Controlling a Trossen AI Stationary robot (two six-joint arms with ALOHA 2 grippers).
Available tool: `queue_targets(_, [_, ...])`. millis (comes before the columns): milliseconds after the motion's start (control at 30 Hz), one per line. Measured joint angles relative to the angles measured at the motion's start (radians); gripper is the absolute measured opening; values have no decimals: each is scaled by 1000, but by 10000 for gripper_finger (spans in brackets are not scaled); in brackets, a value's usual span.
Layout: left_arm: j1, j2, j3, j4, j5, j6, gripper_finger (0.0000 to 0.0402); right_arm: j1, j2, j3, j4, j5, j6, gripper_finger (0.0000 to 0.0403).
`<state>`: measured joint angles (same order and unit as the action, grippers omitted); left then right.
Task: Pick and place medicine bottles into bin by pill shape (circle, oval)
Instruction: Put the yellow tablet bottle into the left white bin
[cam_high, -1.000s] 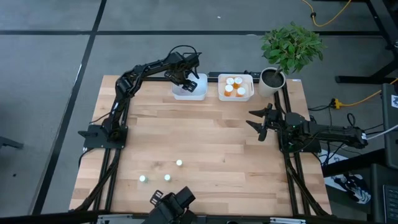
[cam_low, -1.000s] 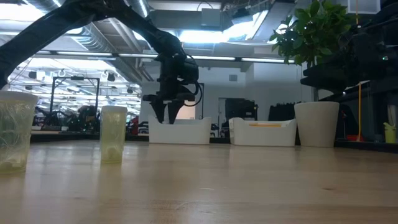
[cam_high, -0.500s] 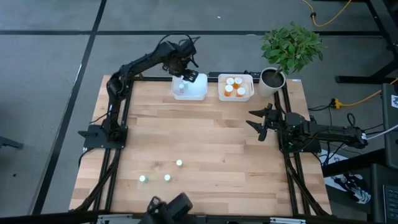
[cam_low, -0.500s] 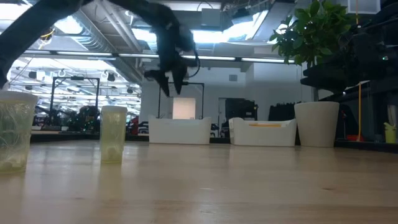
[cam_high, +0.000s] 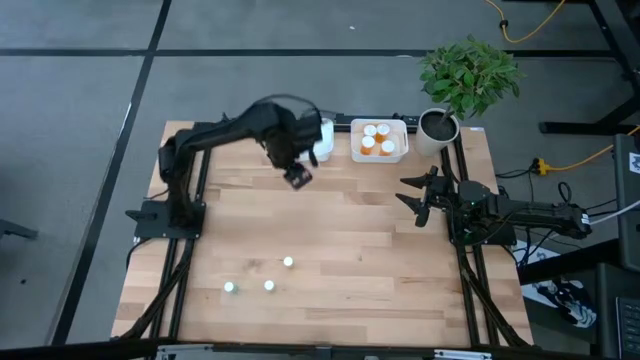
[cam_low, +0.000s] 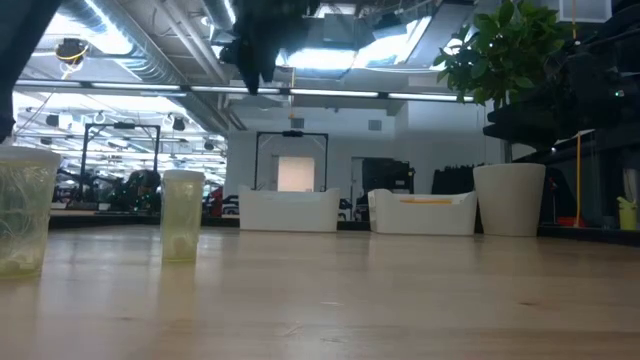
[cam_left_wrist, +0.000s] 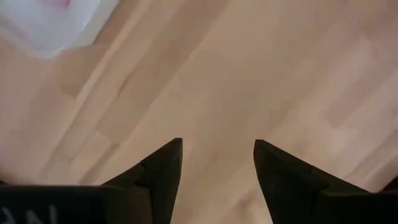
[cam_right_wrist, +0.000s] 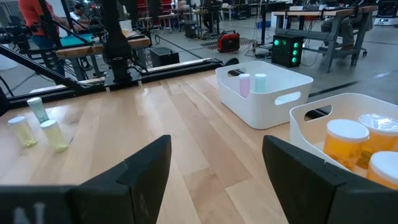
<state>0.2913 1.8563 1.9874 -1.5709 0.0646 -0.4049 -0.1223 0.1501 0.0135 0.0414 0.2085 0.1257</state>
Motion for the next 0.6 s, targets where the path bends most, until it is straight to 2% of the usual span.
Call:
queue_targets(100, [-115, -38, -19, -3, -60, -18, 191, 0, 0, 0, 0, 0, -1, 255])
queue_targets(233, [-268, -101, -72, 0, -105, -151, 191, 0, 2, 0, 0, 0, -1, 255])
queue_targets(433, [-479, -195, -217, 1, -132, -438, 191, 0, 2, 0, 0, 0, -1, 255])
queue_targets(600, [-594, -224, -353, 59, -164, -710, 191, 0, 3, 0, 0, 0, -1, 255])
